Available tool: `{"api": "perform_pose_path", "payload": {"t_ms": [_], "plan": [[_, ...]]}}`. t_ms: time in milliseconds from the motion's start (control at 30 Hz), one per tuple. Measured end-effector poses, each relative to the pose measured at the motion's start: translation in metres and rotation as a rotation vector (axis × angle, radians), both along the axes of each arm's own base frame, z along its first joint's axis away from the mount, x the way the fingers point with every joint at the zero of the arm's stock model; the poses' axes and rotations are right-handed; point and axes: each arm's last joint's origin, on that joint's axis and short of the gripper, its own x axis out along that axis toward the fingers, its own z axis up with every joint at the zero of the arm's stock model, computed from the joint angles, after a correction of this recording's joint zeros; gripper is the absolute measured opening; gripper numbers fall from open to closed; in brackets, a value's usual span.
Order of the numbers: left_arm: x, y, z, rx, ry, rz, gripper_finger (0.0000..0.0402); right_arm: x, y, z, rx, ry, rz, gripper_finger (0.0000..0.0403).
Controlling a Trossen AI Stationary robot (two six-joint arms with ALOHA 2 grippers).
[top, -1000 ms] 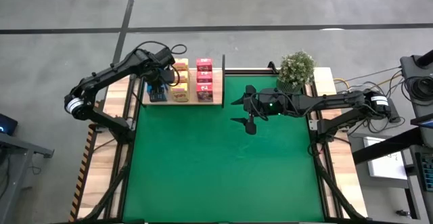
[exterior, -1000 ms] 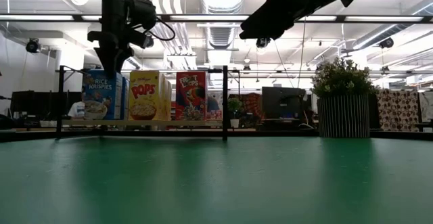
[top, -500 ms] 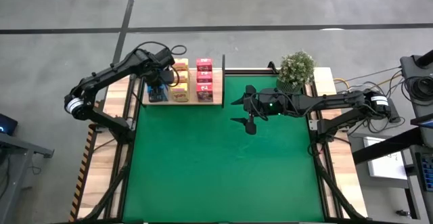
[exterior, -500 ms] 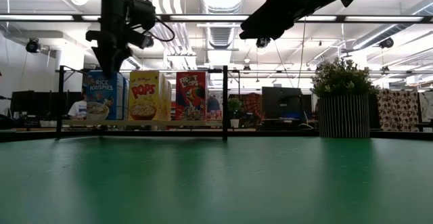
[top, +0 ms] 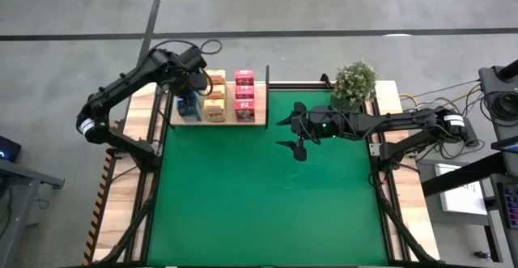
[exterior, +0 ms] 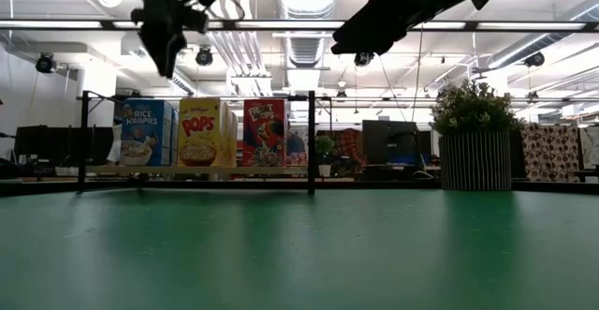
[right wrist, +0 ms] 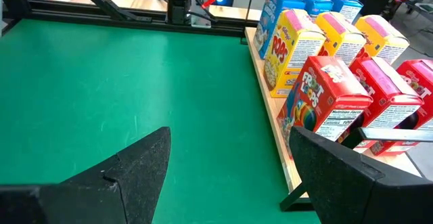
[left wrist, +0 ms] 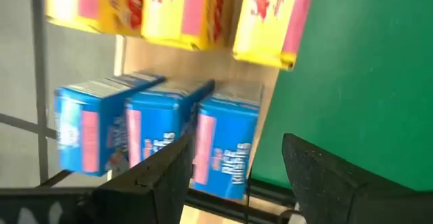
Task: Stack cereal on shelf
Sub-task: Adjust the top blue cereal box on the shelf
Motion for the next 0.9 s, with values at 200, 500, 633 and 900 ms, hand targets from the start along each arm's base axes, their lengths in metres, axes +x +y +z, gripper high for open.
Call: {"api": "perform_pose_path", "payload": {"t_ms": [200, 500, 633, 900], "plan": [[0.000, 0.000, 0.032, 0.078, -0.118, 0.075, 0.0203, 0.000, 0.000, 0.000, 0.001, 0.002, 0.000, 0.0290], [-0.009, 0.023, 0.047, 0.251, -0.164, 0.174, 0.0166, -0.001, 0.000, -0.001, 0.009, 0.013, -0.003, 0.0290], [-0.023, 0.039, 0.044, 0.271, -0.152, 0.231, 0.0134, -0.001, 0.000, -0.002, 0.006, 0.021, -0.001, 0.0290], [-0.048, 0.080, 0.031, 0.337, -0.187, 0.413, 0.0045, -0.001, 0.000, -0.002, -0.002, 0.021, 0.002, 0.0290]]}}
